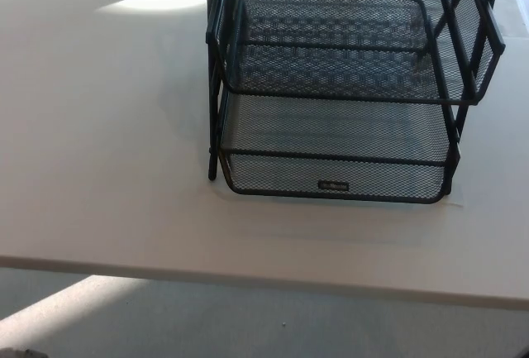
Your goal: A balck drawer is kept on the middle of the table and the robot uses its right hand to push it back away from the robot
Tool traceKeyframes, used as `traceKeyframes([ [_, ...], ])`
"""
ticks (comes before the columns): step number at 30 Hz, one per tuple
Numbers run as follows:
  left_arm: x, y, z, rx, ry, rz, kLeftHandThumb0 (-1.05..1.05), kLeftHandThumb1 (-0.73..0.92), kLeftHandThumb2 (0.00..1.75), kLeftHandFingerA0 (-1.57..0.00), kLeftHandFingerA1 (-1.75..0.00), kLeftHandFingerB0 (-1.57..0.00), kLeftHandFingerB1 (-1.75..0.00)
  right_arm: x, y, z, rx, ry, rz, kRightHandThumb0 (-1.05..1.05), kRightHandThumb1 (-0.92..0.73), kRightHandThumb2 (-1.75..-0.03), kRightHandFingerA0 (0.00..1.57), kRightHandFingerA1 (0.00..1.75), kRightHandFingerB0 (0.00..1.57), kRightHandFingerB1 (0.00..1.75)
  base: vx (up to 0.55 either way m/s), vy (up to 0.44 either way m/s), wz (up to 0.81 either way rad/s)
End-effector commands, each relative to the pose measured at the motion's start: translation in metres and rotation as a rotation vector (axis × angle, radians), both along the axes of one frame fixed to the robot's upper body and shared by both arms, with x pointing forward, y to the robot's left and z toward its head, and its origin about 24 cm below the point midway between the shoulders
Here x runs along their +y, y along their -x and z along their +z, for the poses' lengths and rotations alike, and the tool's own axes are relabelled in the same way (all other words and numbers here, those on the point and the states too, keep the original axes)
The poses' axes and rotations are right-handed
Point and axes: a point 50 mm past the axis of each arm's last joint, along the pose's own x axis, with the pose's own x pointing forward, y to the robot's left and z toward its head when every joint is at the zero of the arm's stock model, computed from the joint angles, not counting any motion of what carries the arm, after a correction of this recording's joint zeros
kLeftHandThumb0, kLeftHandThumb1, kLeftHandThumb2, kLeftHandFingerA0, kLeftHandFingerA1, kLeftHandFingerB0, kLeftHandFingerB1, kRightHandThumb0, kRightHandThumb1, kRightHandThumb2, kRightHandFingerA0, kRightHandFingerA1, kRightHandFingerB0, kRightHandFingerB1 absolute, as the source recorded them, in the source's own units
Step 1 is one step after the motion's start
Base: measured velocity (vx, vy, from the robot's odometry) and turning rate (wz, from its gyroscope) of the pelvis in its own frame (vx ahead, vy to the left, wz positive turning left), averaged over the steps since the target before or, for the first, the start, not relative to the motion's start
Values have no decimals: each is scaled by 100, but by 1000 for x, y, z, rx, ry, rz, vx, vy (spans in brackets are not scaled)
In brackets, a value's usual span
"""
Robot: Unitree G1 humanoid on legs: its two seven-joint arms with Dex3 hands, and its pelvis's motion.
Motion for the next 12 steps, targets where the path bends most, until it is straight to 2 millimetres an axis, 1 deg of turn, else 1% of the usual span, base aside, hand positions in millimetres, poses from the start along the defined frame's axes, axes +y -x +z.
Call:
traceKeyframes([
  [1,7,5,2,6,-21,-10,-57,75,63,-51,-39,-33,-33,-1,7,-10,-11,104,33,-50,-78,-63,54,40,41,35,0,0,0],
  [2,7,5,2,6,-19,-5,-56,75,63,-51,-39,-34,-33,-2,11,-12,-8,109,27,-49,-76,-63,55,41,43,35,0,0,0],
  [3,7,5,2,6,-17,-3,-56,75,63,-51,-39,-34,-33,-3,12,-13,-7,111,25,-49,-76,-63,55,41,43,35,0,0,0],
  [4,8,5,2,5,-13,-1,-56,74,63,-52,-39,-35,-33,-2,13,-14,6,113,28,-50,-77,-63,52,40,41,35,0,0,0],
  [7,8,5,2,6,-16,-3,-55,75,63,-52,-39,-36,-33,-2,15,-15,12,113,15,-50,-77,-63,52,40,42,35,0,0,0],
  [8,8,6,2,8,-15,-4,-57,72,63,-49,-39,-35,-33,-1,16,-16,14,109,28,-50,-77,-63,54,40,42,34,0,0,0],
  [9,8,6,2,9,-15,-5,-57,72,63,-49,-39,-35,-33,-1,17,-17,14,107,34,-50,-77,-63,54,40,42,34,0,0,0],
  [10,8,6,2,8,-15,-4,-56,75,63,-51,-39,-35,-33,0,17,-17,15,103,39,-54,-72,-66,54,43,39,36,0,0,0],
  [11,8,6,2,8,-16,-4,-56,75,63,-51,-39,-35,-33,1,17,-18,15,101,41,-54,-72,-66,54,43,39,36,0,0,0],
  [12,8,6,2,8,-17,-4,-56,75,63,-51,-39,-36,-33,2,17,-18,13,98,43,-50,-78,-64,55,41,42,35,0,0,0],
])
